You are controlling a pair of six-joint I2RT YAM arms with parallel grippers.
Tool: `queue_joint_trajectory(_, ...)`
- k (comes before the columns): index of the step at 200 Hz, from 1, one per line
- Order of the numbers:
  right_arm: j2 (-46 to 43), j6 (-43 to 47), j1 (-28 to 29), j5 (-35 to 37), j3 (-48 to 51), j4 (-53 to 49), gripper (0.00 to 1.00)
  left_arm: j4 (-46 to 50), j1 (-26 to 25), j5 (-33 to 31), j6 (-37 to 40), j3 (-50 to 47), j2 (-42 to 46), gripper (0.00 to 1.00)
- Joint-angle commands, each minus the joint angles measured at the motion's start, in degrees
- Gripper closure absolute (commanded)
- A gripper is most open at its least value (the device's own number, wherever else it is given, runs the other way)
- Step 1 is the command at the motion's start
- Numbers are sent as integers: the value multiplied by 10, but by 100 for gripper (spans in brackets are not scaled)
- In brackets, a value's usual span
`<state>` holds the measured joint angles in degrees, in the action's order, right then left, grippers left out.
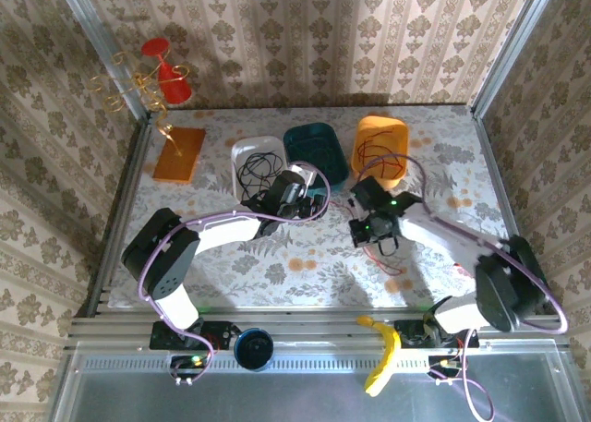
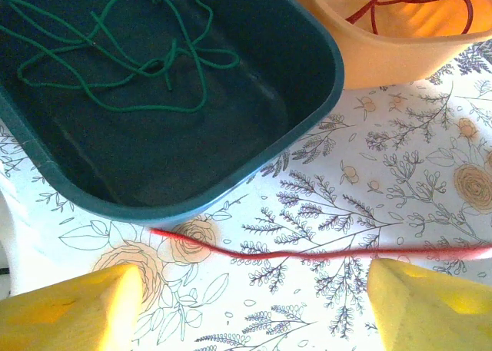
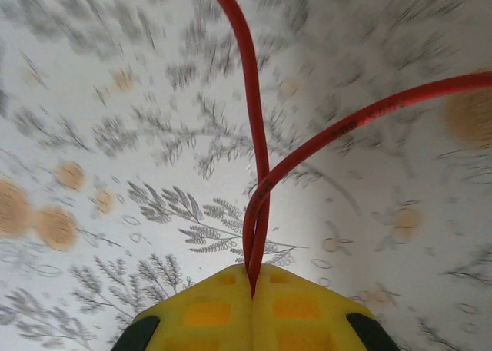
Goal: Untangle the cables
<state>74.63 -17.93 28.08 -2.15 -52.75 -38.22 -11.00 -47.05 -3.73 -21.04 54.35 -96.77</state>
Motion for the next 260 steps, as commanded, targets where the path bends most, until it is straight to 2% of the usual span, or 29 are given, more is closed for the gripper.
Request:
queue_joint_trajectory(1, -52, 3, -44, -21, -28, -37, 100, -16, 4, -3, -14, -5, 6, 22)
queue_joint_trajectory(24, -81, 6, -84, -24, -67, -43, 100, -22, 4, -3, -18, -9, 4, 22)
queue_joint_trajectory(50, -79, 9, -100, 1, -123, -37, 100, -27, 4, -4, -21, -17, 6, 22)
queue_joint_trajectory(91, -13, -4, -123, 71, -210, -61, 100, -31, 4, -6, -25, -28, 12, 22)
queue_joint_trajectory(138, 47, -25, -164, 68, -247, -51, 100, -31, 4, -2, -26, -36, 15, 22)
queue_joint_trajectory(195, 204, -47, -189, 58, -359, -111, 100, -27, 5, -1, -23, -32, 14, 22)
queue_joint_trajectory(260, 384, -73, -202, 48, -557, -185, 100, -33, 5, 2, -31, -32, 5, 22)
